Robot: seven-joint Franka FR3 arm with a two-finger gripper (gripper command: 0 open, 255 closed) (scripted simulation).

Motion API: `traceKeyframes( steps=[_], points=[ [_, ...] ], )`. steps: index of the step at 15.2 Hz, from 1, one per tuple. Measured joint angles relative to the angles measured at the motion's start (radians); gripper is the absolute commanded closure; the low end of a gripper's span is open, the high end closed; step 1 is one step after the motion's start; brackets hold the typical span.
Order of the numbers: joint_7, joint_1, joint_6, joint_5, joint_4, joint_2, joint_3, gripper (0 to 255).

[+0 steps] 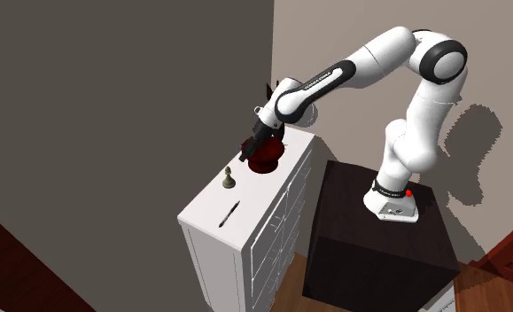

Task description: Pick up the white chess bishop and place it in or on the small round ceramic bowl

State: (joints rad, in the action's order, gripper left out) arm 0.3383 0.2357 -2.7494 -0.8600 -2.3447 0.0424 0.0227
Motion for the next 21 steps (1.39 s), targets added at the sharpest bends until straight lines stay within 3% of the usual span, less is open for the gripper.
traceKeyframes(
  steps=[3, 5, 11, 17, 18, 21],
  points=[
    [0.112, 0.01, -0.052, -0.155, 0.095, -0.106, 0.008, 0],
    [0.15, 0.012, -0.072, -0.207, 0.126, -0.153, 0.017, 0],
    [0.201, 0.016, -0.109, -0.267, 0.208, -0.241, 0.037, 0],
    [0.208, 0.017, -0.113, -0.275, 0.208, -0.241, 0.042, 0],
    [0.201, 0.017, -0.11, -0.267, 0.216, -0.248, 0.04, 255],
    [0.191, 0.015, -0.101, -0.257, 0.216, -0.256, 0.035, 255]
  ],
)
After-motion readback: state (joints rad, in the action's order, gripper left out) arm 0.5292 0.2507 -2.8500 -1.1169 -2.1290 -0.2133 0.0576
